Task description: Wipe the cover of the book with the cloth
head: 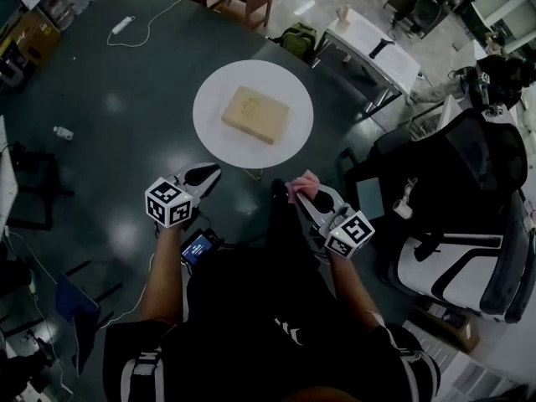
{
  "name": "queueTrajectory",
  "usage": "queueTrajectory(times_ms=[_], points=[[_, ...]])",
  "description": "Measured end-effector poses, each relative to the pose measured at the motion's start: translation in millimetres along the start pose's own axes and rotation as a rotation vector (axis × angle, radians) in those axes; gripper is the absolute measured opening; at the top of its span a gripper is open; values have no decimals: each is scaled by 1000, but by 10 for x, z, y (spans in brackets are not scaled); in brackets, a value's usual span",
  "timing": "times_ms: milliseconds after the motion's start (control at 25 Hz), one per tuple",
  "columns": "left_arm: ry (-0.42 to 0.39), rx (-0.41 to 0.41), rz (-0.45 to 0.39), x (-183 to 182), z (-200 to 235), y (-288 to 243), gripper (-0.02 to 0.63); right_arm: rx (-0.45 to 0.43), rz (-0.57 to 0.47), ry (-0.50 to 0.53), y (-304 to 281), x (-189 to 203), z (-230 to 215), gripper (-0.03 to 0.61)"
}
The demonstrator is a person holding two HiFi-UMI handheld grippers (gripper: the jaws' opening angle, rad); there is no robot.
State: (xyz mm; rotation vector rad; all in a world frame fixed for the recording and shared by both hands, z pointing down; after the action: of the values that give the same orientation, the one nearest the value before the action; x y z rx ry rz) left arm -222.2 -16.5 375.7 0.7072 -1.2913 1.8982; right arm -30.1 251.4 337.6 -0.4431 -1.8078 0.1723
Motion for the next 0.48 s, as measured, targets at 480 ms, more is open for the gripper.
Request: queueTrajectory(times_ms=[480], points=[[209,-231,45,-896,564,-831,51,-351,48,63,-1014,-935,-1998,46]])
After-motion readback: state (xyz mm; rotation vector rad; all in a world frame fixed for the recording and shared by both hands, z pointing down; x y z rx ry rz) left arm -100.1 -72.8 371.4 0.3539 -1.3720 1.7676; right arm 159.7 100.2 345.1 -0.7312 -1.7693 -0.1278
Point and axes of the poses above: the fingertips, and each gripper's own axes: y backward along the fingers, z to its left, x out of its underside, the point moved 9 cm from there along y, backward along the fingers, and after that the axes turned 12 degrees about z, right-handed, at the moved point
